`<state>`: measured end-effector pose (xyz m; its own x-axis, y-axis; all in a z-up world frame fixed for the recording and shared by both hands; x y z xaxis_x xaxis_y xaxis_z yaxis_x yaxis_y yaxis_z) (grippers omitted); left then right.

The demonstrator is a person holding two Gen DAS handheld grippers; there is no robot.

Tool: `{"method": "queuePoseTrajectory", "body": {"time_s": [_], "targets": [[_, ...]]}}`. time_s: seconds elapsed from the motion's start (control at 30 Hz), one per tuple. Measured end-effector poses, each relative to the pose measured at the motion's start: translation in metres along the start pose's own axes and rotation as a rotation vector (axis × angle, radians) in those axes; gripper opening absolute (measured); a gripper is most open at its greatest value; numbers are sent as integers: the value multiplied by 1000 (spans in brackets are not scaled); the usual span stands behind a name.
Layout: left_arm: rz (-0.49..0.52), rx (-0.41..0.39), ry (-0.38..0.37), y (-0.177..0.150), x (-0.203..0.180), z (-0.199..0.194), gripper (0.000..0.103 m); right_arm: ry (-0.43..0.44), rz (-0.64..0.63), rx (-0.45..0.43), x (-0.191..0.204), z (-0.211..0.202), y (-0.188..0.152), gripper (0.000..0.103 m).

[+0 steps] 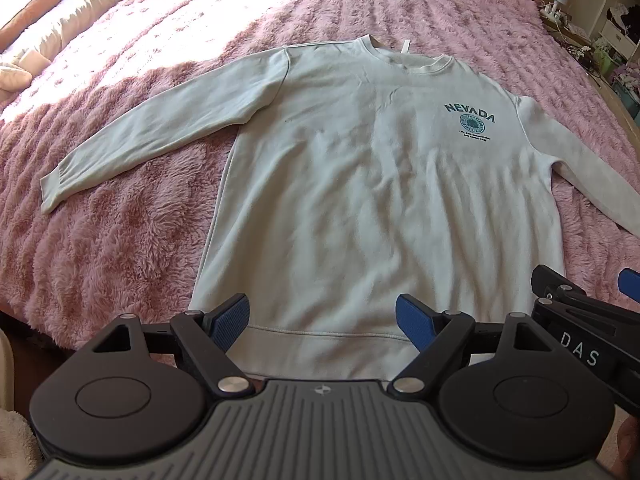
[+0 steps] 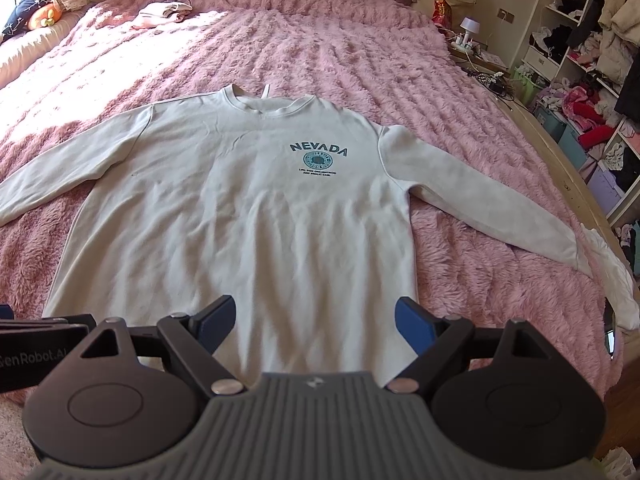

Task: Fold small clothes

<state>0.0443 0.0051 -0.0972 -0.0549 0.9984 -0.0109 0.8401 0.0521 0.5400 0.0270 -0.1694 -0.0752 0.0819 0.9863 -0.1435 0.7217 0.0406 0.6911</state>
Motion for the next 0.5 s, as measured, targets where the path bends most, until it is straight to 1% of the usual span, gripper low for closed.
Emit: {"method": "queuePoseTrajectory", "body": {"time_s": [0.5], "targets": [[-6, 12, 7, -2, 4, 5, 97, 10, 2, 16, 2, 5, -1, 83]]}}
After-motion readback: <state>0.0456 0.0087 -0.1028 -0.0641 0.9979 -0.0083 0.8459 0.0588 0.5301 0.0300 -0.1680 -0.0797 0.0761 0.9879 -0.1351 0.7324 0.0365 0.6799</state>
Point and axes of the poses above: each gripper's, at about its wrist camera, not at the fingertips, and z roughly the way its jaws point, x to its left, y to its top, the point moved 10 cm from there along z, roughly the way its jaws point, and after that the axes turned 7 degrees about -x, right-handed, at the moved point
